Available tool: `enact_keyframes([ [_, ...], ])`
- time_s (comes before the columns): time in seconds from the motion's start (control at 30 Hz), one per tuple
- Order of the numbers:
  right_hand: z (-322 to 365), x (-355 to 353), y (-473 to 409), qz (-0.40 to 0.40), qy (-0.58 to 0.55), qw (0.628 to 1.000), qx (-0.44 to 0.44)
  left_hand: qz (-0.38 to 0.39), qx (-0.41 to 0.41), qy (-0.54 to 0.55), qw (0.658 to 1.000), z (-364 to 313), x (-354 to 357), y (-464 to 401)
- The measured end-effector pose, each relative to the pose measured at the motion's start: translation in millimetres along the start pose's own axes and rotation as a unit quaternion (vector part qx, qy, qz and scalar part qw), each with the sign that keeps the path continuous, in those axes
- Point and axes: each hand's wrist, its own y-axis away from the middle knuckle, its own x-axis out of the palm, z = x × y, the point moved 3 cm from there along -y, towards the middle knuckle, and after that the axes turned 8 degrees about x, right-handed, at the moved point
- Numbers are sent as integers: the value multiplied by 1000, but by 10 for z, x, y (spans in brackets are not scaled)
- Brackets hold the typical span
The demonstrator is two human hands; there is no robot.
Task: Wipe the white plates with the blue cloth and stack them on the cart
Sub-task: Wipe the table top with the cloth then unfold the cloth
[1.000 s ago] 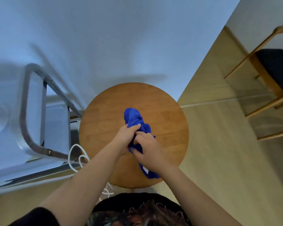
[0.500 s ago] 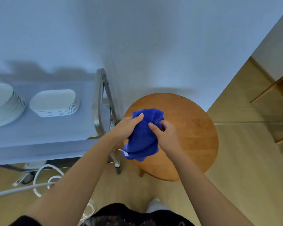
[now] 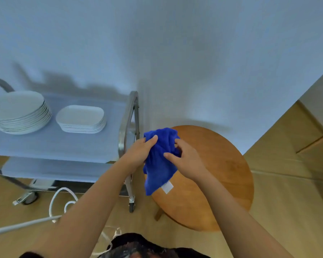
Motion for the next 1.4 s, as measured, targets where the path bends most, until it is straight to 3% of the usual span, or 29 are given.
enact_keyframes([
  [0.23,95,-118,-177,25,1,1000,13,-25,-16,11,999,-91,-25,-107],
  [0.4,108,-146,-225,6,-156,986,55,-38,-53,22,998,-78,-44,-150],
  [0.47,167,-186,-272,20,-249,965,78,-19,-101,-18,995,-50,-72,-143],
  [0.53,277,-258,-313,73,-268,958,72,28,-142,-97,985,-32,-89,-125],
  [0.6,428,-338,-326,151,-225,961,55,64,-123,-232,963,-41,-128,-153],
  [0.67,602,-438,-334,211,-165,963,33,36,-27,-355,934,-131,-187,-253],
  [0.7,696,-487,-338,224,-140,964,18,37,33,-350,935,-234,-184,-274],
  [0.77,866,-583,-342,234,-100,967,-10,120,127,-244,954,-410,-123,-294],
  [0.87,989,-780,-361,199,-66,977,-38,216,91,-172,957,-471,-106,-310],
  [0.93,948,-962,-392,145,-26,988,-46,182,82,-165,966,-500,-179,-338],
  [1.0,808,-1112,-424,107,74,991,-41,97,110,-144,979,-592,-268,-372],
  [1.13,317,-1090,-434,195,235,951,56,47,144,-106,983,-829,-240,-403],
  [1.2,64,-1037,-462,185,289,937,64,25,157,-67,985,-962,-200,-407],
  [1.23,-42,-1025,-486,152,257,952,66,12,156,-30,987,-1026,-183,-408],
  [1.3,-243,-1004,-487,49,9,992,117,7,139,64,988,-1164,-121,-388],
  [1.37,-448,-874,-407,-48,-279,939,194,33,124,145,981,-1333,4,-321],
  [1.4,-575,-740,-376,-53,-356,906,224,46,125,181,975,-1430,77,-291],
])
